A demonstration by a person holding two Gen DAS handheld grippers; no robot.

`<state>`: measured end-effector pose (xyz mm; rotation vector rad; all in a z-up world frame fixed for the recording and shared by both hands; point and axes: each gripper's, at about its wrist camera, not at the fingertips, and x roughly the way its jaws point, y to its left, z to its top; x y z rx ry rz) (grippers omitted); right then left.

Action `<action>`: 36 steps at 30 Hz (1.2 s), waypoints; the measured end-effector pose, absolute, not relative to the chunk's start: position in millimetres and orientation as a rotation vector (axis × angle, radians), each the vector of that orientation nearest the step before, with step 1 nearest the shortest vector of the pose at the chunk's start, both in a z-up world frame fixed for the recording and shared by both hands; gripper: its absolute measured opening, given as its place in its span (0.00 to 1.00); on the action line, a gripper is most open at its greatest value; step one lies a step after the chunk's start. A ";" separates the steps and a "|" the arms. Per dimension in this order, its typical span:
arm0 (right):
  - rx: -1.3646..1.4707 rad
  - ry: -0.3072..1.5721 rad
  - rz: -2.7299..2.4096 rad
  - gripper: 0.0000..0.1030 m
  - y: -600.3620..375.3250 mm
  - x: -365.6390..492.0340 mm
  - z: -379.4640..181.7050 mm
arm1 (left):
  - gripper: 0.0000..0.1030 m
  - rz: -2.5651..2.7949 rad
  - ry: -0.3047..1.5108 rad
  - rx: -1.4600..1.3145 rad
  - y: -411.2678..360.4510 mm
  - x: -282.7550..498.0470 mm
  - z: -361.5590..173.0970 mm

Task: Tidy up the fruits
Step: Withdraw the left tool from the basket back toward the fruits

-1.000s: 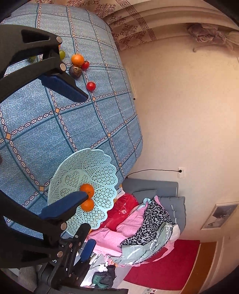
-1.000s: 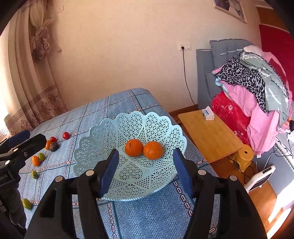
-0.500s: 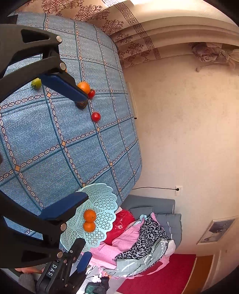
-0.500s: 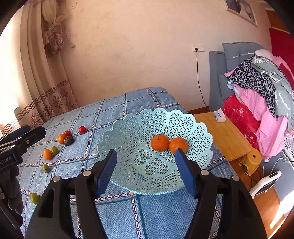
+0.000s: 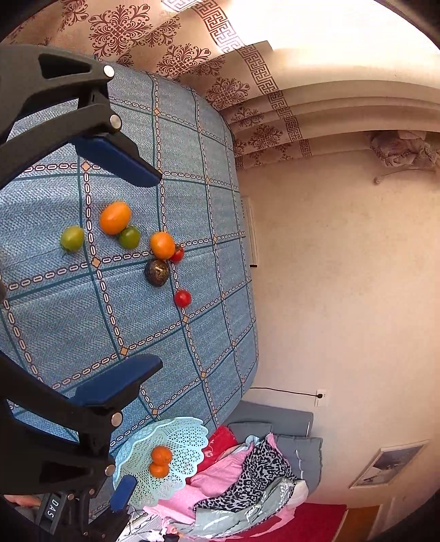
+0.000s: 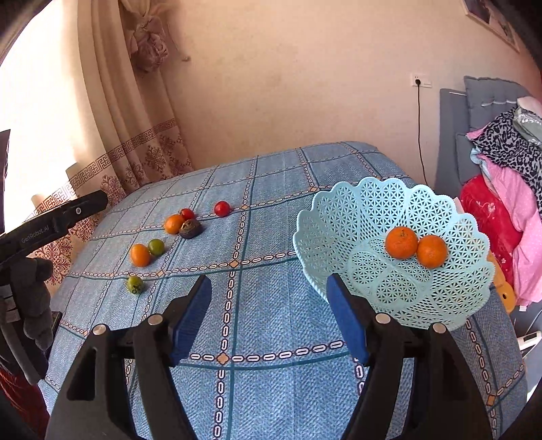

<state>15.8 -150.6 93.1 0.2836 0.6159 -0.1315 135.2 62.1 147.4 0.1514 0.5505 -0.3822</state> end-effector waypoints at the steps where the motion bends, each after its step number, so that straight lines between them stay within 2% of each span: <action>1: 0.279 0.621 -0.122 0.68 -146.3 17.3 92.6 | 0.97 -0.369 0.556 0.148 67.8 137.6 146.4; 14: 0.254 0.700 0.028 0.69 -85.4 35.0 75.4 | 0.97 -0.285 0.684 0.078 115.3 176.9 110.2; 26: 0.219 0.789 0.151 0.69 -37.8 40.1 51.0 | 0.97 -0.362 0.809 0.110 107.1 183.6 66.3; 30: 0.221 0.805 0.151 0.69 -36.2 41.7 45.2 | 0.84 -0.390 0.864 0.111 101.4 185.1 52.2; 34: 0.221 0.813 0.152 0.69 -35.4 43.7 42.6 | 0.80 -0.405 0.896 0.115 97.8 186.9 41.6; 36: 0.220 0.817 0.157 0.69 -34.1 45.2 41.2 | 0.74 -0.408 0.905 0.119 95.8 188.0 38.2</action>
